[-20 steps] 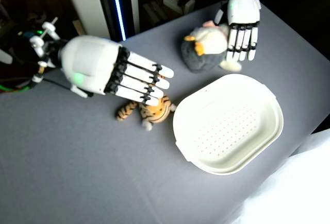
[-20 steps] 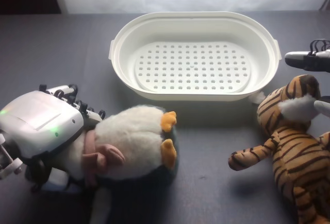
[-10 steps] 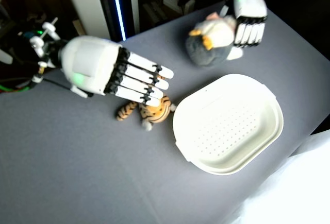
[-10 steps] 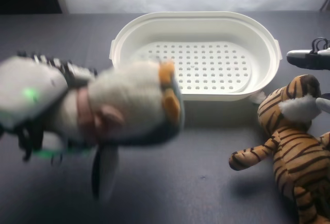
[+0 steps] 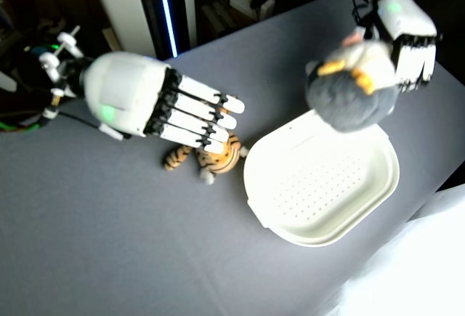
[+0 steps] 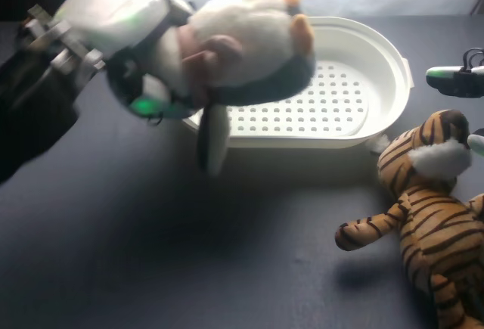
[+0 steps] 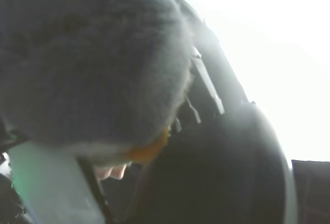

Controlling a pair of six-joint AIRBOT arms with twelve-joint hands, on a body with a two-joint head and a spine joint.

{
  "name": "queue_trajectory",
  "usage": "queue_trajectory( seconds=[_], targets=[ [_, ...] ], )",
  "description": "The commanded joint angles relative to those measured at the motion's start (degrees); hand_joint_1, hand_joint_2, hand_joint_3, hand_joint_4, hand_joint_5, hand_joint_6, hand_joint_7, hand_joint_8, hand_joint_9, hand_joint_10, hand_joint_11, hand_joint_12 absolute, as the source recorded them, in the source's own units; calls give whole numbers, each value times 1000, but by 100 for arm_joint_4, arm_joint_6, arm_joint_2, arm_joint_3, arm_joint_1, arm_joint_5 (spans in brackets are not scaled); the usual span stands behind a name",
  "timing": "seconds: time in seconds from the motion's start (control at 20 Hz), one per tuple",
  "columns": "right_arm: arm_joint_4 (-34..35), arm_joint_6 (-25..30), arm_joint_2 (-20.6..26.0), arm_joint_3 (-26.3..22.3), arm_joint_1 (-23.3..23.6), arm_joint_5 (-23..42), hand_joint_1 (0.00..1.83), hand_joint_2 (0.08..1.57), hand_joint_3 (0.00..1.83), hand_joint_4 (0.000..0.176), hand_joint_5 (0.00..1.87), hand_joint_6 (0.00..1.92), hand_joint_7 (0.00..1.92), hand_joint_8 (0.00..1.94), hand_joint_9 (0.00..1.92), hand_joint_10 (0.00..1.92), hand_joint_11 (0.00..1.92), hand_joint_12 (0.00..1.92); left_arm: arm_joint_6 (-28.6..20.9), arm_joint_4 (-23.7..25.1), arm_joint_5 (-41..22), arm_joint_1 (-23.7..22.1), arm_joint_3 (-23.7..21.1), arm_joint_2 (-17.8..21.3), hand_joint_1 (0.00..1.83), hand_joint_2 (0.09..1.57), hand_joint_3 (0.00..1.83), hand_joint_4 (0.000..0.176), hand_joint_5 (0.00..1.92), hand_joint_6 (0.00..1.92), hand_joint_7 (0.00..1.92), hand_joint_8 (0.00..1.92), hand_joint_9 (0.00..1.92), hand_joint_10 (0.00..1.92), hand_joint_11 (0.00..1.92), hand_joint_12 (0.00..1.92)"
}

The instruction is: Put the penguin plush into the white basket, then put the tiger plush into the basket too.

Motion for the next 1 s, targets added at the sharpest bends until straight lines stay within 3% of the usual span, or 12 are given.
queue_trajectory(
  seconds=[0.0,0.05,0.1,0.15,0.2,0.3,0.35,0.4,0.6,0.75,0.85,0.95],
  targets=[
    [73,37,-17,25,31,759,937,1342,0,0,553,2,680,4,736,5,732,23,104,76,-399,-247,84,-19,1360,1136,3,0,806,1248,972,990,894,1168,603,1178],
    [74,37,-17,25,31,768,942,1338,0,0,558,4,691,6,748,8,745,27,146,73,-280,-351,159,-51,1350,1159,3,0,771,1285,917,1079,847,1243,554,1195],
    [73,37,-17,25,31,771,930,1339,0,0,559,3,692,5,746,6,741,24,155,42,-254,-360,175,-38,1201,1201,3,5,779,1305,816,1232,682,784,417,1148],
    [72,37,-18,25,31,771,948,1338,0,0,559,2,693,4,745,4,737,22,158,32,-255,-353,170,-14,1217,1109,0,0,687,634,678,627,635,521,304,1131],
    [73,37,-21,24,31,771,938,1331,0,0,568,4,704,6,755,6,751,26,175,28,-256,-346,161,-2,1185,1083,0,0,683,256,655,288,599,324,193,1127],
    [74,37,-22,23,30,771,936,1333,0,0,572,4,708,6,759,6,759,28,236,21,-253,-309,113,25,1119,1074,0,0,635,22,615,50,518,132,30,1181],
    [73,37,-22,23,30,771,937,1335,0,0,574,5,710,6,762,7,764,30,264,21,-253,-272,76,38,1094,1054,0,1,597,4,567,11,475,64,5,1117],
    [72,37,-22,23,30,773,938,1335,0,0,591,11,723,11,771,10,774,33,302,15,-256,-246,48,42,1066,1036,0,34,547,0,495,1,408,20,0,946],
    [39,84,-22,20,30,807,924,1334,1,0,628,8,747,7,782,6,791,32,623,-79,-266,-234,-61,62,1063,981,0,87,399,0,296,0,273,0,0,746],
    [-59,198,-21,23,30,908,979,1326,0,0,544,0,690,0,756,0,752,13,635,-74,-439,-184,-184,144,1062,933,0,163,243,1,127,3,111,1,0,393],
    [-60,203,-11,19,30,999,996,1296,0,0,461,0,643,0,733,0,731,4,651,-40,-469,-178,-230,168,1057,903,0,168,132,0,32,1,27,0,0,210],
    [-61,213,60,-51,29,1248,1025,1261,0,6,480,12,618,0,693,0,709,0,653,47,-716,-72,-441,288,1023,877,0,168,72,0,0,0,1,0,0,198]
  ],
)
